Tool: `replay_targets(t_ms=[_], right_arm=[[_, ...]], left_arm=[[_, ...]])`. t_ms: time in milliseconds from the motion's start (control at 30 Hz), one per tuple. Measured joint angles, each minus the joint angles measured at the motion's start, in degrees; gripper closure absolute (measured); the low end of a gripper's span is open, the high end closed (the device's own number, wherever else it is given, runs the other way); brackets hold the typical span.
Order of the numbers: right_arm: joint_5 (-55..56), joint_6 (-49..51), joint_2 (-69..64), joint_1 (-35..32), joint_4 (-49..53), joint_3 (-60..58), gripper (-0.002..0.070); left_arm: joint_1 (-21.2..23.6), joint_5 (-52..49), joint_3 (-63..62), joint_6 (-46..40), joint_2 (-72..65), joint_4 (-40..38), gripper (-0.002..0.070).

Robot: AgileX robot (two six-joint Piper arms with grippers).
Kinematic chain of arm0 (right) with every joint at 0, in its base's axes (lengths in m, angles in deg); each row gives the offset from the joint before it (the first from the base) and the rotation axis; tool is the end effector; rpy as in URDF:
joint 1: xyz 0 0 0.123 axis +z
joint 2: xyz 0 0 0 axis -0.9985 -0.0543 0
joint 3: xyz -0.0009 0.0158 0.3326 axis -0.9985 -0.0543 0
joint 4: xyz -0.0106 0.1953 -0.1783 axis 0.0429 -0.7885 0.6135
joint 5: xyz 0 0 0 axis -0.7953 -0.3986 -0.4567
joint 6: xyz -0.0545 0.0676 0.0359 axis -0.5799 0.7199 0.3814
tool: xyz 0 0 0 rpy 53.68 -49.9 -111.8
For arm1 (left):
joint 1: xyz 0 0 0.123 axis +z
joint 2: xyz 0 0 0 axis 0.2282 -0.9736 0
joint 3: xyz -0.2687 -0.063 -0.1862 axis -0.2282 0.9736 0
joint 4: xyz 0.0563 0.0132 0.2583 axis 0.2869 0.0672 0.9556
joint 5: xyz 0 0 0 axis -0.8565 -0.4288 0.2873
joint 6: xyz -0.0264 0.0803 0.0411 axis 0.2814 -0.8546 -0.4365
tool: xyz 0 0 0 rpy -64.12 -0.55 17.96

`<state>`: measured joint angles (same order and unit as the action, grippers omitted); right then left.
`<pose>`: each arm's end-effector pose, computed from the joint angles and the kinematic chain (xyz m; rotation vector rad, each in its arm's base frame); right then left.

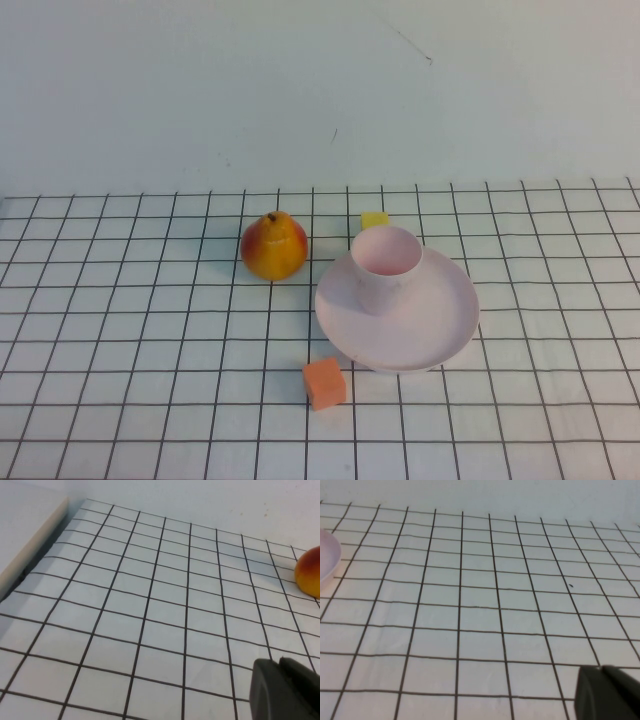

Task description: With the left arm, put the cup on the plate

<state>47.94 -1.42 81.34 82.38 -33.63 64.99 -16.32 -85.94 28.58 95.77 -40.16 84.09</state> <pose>0.0202 -0.0026 0.1701 -0.0423 1.8677 -0.1555 0.0216 0.0025 0.1743 -0.2726 1.8160 -0.2289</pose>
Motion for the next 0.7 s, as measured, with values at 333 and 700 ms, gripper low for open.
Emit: replay_targets(t_ms=[333,700], right_arm=[[0.00,0.00,0.00,0.00,0.00,0.00,0.0678],[0.00,0.00,0.00,0.00,0.00,0.00,0.0678]], left_arm=[[0.00,0.00,0.00,-21.29,0.00,-3.78,0.0677],[0.00,0.10,0.00,-21.29,0.00,-4.62,0.0677]])
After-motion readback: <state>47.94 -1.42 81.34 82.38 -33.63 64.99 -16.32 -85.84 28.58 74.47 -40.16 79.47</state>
